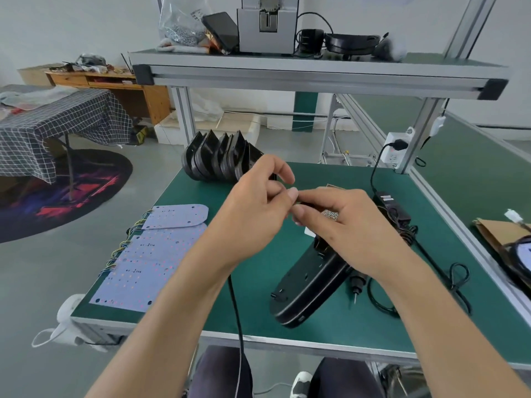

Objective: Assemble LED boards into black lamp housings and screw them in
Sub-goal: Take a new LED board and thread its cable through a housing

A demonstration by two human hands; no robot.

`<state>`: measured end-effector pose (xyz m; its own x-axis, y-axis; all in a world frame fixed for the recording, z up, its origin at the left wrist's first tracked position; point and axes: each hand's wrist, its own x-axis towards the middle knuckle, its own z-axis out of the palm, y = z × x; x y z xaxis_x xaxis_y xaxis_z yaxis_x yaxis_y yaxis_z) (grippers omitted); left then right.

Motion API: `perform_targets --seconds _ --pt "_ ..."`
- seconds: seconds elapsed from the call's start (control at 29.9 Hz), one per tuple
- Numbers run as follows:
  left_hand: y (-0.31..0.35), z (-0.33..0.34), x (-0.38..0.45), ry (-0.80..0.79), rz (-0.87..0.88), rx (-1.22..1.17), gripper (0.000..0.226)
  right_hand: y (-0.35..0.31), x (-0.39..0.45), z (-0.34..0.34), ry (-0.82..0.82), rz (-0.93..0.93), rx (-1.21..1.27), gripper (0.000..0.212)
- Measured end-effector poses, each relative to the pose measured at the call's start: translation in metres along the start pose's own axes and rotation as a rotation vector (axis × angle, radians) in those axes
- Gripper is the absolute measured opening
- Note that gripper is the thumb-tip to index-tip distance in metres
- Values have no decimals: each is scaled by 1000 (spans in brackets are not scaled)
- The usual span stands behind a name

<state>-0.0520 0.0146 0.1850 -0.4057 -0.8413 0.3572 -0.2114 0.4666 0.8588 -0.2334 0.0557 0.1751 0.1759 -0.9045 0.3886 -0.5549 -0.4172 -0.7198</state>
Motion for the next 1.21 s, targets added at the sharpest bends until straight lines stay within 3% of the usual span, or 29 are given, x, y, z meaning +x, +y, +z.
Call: perform_targets --seconds 0.17,0.4,0.57,0.7,0.84,1.21 --pt "5 -3 5 32 -27 -79 16 0 0 -3 -30 37 -94 5" --pt "16 -1 11 9 -37 -104 17 2 -5 -7 -120 193 -109 20" --pt "21 0 8 -20 -23 -60 15 5 -12 -9 -152 179 -47 16" --pt "20 1 7 -32 -9 38 13 5 -11 -12 -49 173 200 28" --pt "22 5 6 -9 -19 -17 15 2 -6 -6 -139 221 220 8" --pt "25 1 12 -6 -14 -80 21 2 -8 -2 -171 296 188 15"
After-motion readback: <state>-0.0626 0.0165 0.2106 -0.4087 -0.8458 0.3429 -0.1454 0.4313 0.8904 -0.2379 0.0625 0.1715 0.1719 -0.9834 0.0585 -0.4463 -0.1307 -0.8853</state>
